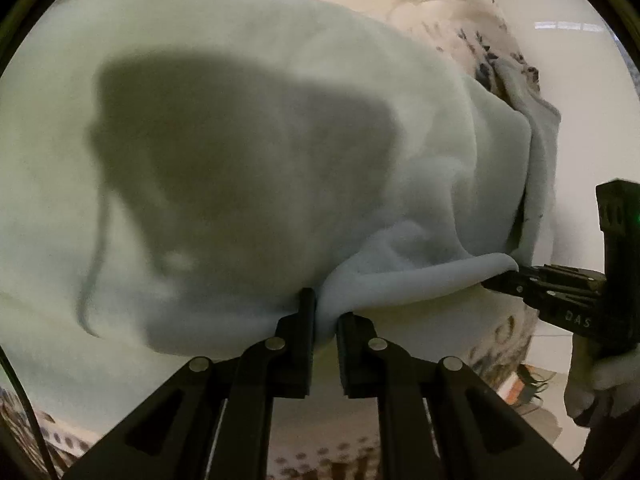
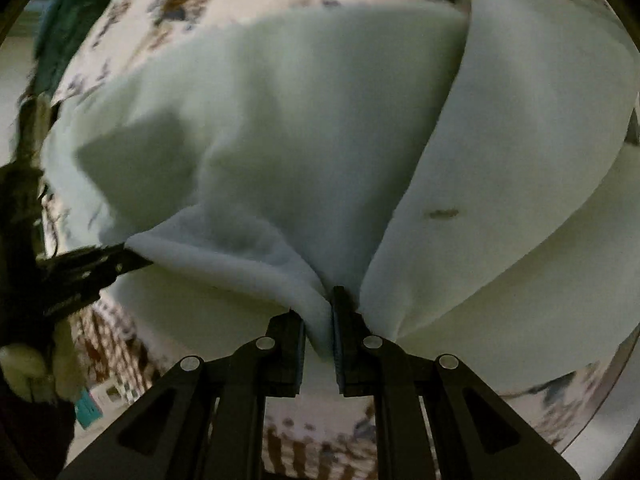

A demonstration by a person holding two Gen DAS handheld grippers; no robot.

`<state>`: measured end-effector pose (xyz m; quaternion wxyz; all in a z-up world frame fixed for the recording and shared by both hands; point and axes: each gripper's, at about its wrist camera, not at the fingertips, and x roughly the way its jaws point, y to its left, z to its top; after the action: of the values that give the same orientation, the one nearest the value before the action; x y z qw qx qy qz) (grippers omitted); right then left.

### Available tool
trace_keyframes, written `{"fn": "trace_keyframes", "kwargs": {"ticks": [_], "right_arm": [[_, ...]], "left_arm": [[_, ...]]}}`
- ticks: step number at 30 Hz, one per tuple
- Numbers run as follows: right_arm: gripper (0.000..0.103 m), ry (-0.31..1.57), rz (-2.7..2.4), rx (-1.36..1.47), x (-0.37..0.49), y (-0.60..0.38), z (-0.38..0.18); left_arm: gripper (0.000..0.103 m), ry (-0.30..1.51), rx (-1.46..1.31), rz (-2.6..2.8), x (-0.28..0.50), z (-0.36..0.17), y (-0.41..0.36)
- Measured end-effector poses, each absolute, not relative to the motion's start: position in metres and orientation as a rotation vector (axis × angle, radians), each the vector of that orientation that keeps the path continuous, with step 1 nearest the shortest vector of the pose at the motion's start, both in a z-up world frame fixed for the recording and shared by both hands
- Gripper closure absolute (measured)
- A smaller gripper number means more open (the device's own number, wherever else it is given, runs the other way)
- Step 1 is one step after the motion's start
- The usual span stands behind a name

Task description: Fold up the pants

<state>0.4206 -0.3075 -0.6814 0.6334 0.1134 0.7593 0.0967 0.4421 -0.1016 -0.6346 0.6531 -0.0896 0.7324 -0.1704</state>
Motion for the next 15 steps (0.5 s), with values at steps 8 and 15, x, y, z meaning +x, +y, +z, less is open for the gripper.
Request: {"fn": "trace_keyframes", "kwargs": {"ticks": [8,15], "right_arm": [[0.083,1.751,0.102,0.233,0.419,-0.286,-0.674],[0.038,1.716,0.09,0.185,0.41,-0.263,-0.632]], "left_arm": [[0.089,1.649,-0.162,-0.273,0.446,-0.627,-0.113],[0.072,1.57,-0.086,-0.216,0.445,-0.584,-0.125]]}}
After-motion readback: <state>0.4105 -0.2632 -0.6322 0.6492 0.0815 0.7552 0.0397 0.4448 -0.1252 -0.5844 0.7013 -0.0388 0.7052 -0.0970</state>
